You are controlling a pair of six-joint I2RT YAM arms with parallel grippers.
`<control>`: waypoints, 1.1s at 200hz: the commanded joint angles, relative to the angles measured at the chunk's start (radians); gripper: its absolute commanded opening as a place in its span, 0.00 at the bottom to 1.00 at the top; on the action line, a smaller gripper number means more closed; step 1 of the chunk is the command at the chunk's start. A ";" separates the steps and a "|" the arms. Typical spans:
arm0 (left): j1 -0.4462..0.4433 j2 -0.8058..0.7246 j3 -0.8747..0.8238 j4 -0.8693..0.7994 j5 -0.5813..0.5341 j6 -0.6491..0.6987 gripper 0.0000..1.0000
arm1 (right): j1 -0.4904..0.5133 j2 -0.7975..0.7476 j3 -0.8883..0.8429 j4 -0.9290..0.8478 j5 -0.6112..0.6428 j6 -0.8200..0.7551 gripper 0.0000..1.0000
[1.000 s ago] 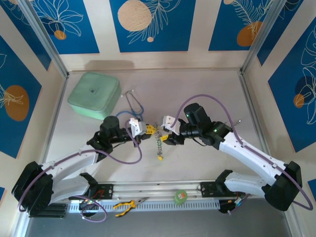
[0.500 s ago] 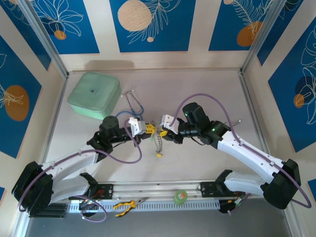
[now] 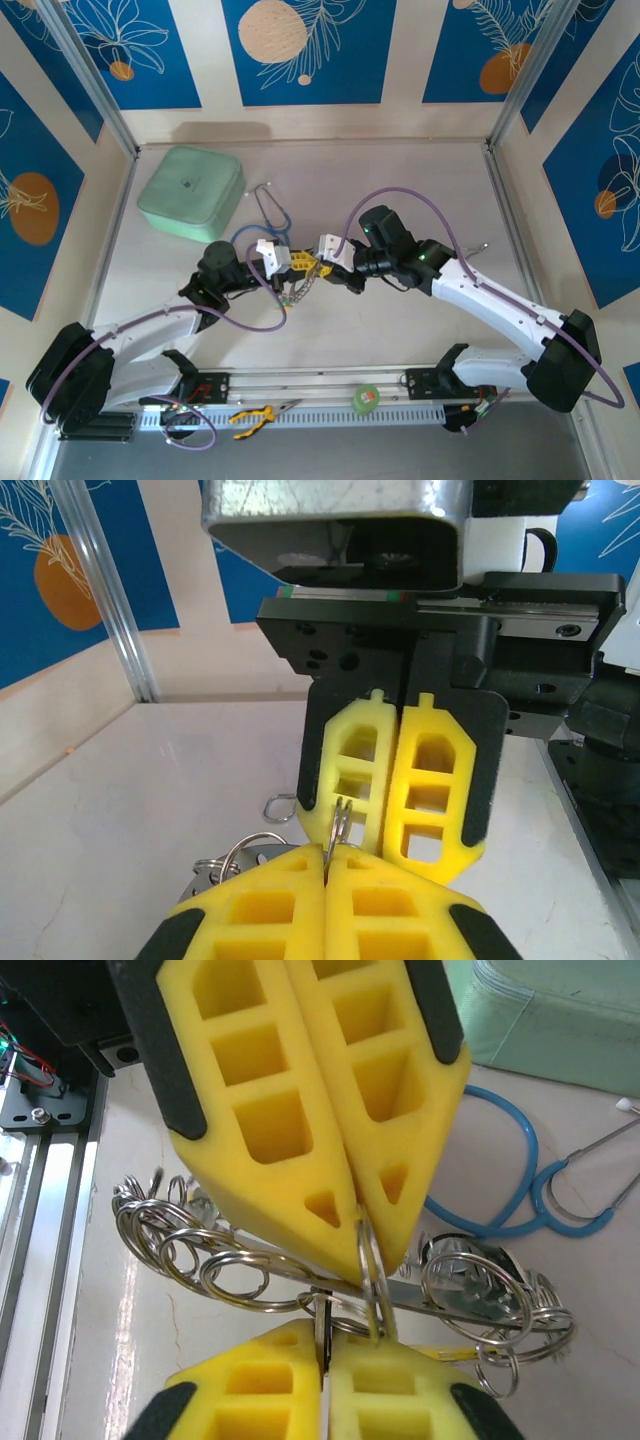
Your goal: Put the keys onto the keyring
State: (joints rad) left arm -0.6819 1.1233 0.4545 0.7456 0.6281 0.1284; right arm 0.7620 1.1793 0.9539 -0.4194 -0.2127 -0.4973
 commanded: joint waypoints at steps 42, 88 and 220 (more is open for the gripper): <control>-0.005 0.008 0.013 0.070 0.066 0.027 0.00 | -0.107 -0.146 -0.043 -0.005 -0.103 -0.012 0.33; -0.006 0.032 0.015 0.098 0.108 0.005 0.00 | -0.107 -0.124 -0.036 0.084 -0.195 0.041 0.31; -0.006 0.032 0.011 0.142 0.126 -0.017 0.00 | -0.081 -0.027 0.008 0.052 -0.235 -0.009 0.04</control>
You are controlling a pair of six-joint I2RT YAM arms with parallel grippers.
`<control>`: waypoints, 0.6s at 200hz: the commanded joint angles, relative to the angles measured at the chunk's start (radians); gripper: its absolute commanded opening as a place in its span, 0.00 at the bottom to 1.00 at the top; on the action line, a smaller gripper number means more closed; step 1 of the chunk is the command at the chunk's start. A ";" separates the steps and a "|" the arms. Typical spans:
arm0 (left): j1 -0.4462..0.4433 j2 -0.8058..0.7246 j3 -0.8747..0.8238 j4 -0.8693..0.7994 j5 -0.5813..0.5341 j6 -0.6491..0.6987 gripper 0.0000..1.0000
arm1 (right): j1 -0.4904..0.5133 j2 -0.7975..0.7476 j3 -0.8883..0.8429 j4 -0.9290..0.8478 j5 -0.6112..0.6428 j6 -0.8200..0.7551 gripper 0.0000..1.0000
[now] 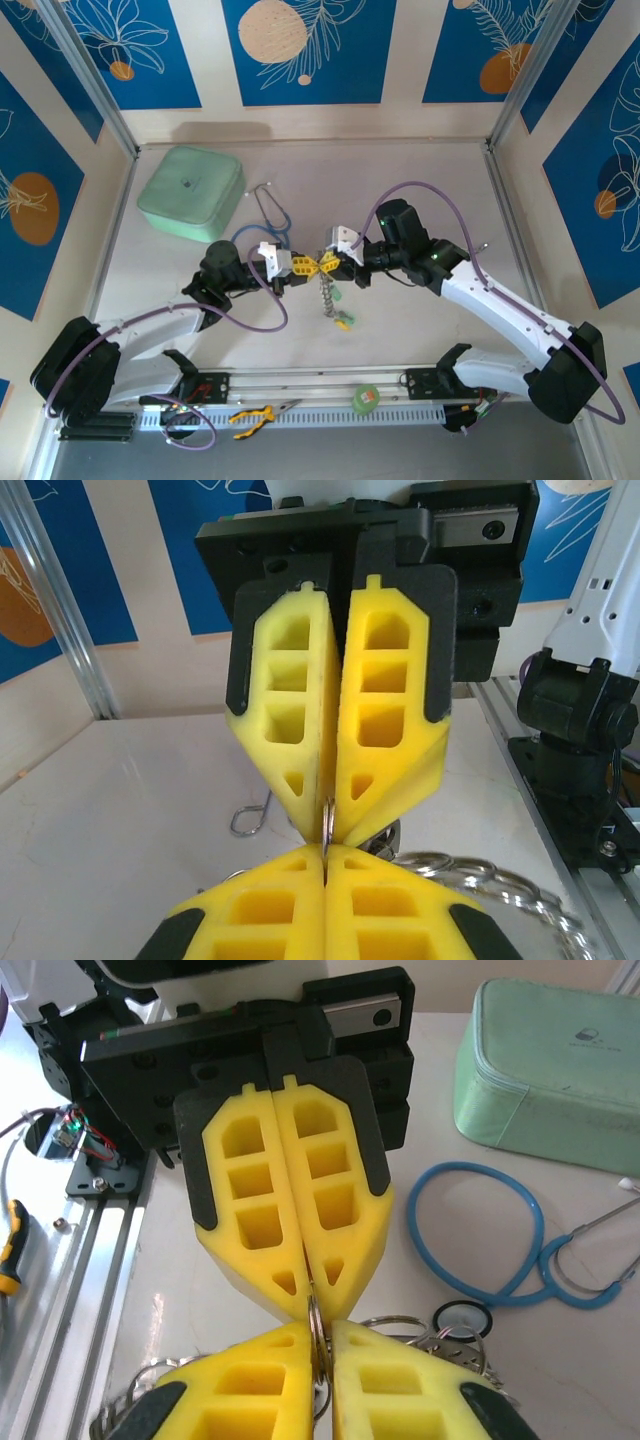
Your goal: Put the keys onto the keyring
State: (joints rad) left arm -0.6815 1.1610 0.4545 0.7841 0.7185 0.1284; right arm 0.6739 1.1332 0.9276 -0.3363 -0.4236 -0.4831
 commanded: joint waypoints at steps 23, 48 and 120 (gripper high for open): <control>-0.007 -0.007 0.006 0.112 0.019 -0.021 0.00 | 0.007 0.023 0.054 -0.064 -0.027 -0.048 0.00; -0.006 -0.032 0.014 0.009 -0.040 0.019 0.24 | 0.012 0.024 0.098 -0.145 0.008 -0.092 0.00; -0.016 -0.099 0.107 -0.418 -0.117 0.241 0.29 | 0.097 0.110 0.282 -0.420 0.242 -0.246 0.00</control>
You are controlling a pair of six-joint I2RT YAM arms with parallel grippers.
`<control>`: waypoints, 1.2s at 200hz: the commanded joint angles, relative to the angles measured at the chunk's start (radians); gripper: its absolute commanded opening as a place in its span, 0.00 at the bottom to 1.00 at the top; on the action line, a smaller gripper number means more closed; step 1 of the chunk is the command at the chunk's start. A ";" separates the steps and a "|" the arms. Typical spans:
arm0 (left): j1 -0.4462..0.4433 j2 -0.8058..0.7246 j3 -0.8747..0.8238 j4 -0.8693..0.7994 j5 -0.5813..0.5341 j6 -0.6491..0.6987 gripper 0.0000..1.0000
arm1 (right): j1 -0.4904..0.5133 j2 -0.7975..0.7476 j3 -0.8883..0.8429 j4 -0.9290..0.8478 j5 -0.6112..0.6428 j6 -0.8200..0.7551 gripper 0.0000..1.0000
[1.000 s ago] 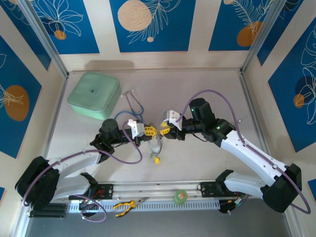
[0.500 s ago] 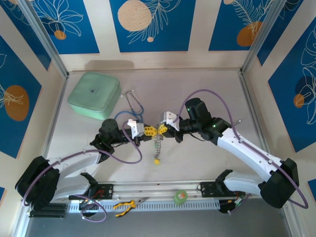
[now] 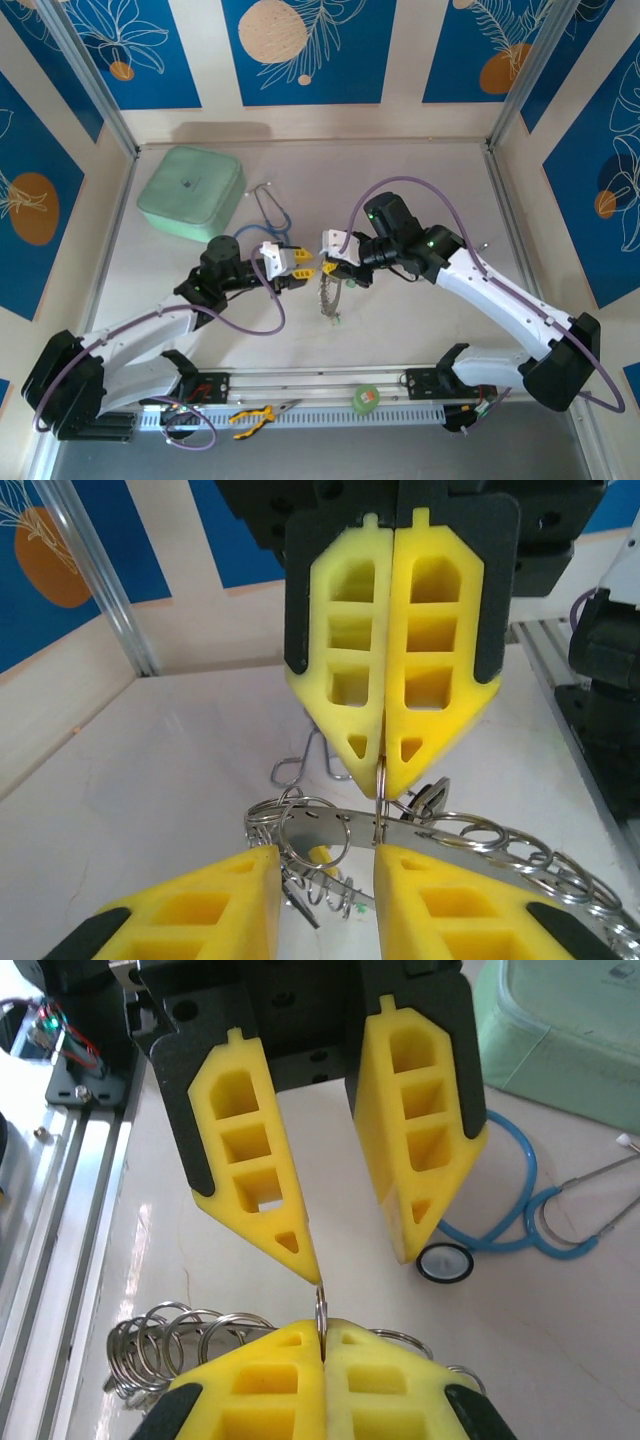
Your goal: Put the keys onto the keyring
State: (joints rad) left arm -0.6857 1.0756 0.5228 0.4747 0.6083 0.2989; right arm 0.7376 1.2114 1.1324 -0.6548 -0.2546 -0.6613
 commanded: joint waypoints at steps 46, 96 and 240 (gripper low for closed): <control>-0.012 -0.003 0.049 -0.095 0.054 0.055 0.29 | 0.087 0.099 0.165 -0.137 0.140 -0.089 0.00; -0.012 -0.003 0.049 -0.095 0.069 0.053 0.19 | 0.102 0.119 0.185 -0.140 0.121 -0.092 0.00; -0.012 0.026 -0.075 0.327 0.095 -0.161 0.00 | -0.058 -0.056 -0.101 0.178 -0.154 0.121 0.35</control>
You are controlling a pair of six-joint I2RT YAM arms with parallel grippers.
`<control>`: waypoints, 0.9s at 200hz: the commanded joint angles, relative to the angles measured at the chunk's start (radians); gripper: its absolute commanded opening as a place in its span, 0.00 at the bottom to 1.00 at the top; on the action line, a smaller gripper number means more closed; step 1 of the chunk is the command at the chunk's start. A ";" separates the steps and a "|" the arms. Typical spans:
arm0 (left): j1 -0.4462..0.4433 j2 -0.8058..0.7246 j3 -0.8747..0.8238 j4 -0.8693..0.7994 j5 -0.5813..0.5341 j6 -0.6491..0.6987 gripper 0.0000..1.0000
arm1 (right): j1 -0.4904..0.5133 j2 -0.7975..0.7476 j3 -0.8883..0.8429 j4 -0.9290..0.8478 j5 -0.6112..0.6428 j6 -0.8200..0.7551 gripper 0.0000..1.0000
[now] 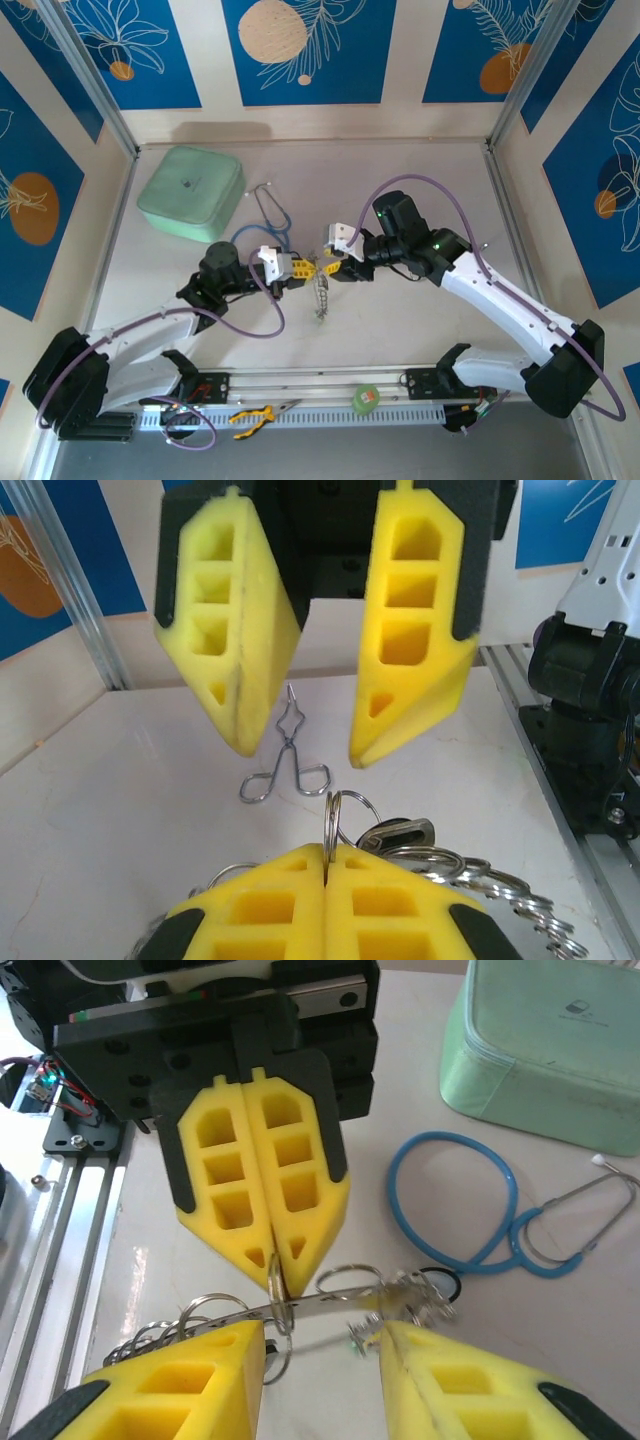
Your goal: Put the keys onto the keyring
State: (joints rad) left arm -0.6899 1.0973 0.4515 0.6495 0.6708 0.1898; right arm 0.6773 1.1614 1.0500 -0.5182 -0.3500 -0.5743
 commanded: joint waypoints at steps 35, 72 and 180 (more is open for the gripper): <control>-0.008 0.016 -0.004 0.184 0.038 -0.074 0.00 | 0.002 0.007 -0.022 0.048 -0.073 0.030 0.32; -0.007 0.028 -0.002 0.211 0.051 -0.096 0.00 | 0.002 0.017 -0.014 0.065 -0.087 0.031 0.20; -0.008 -0.031 0.083 -0.143 -0.016 0.065 0.24 | 0.046 0.071 0.110 -0.138 0.051 -0.128 0.00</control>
State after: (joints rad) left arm -0.6907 1.0885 0.4728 0.6289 0.6529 0.1814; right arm 0.7013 1.2182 1.0889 -0.5762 -0.3454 -0.6281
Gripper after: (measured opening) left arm 0.248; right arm 0.054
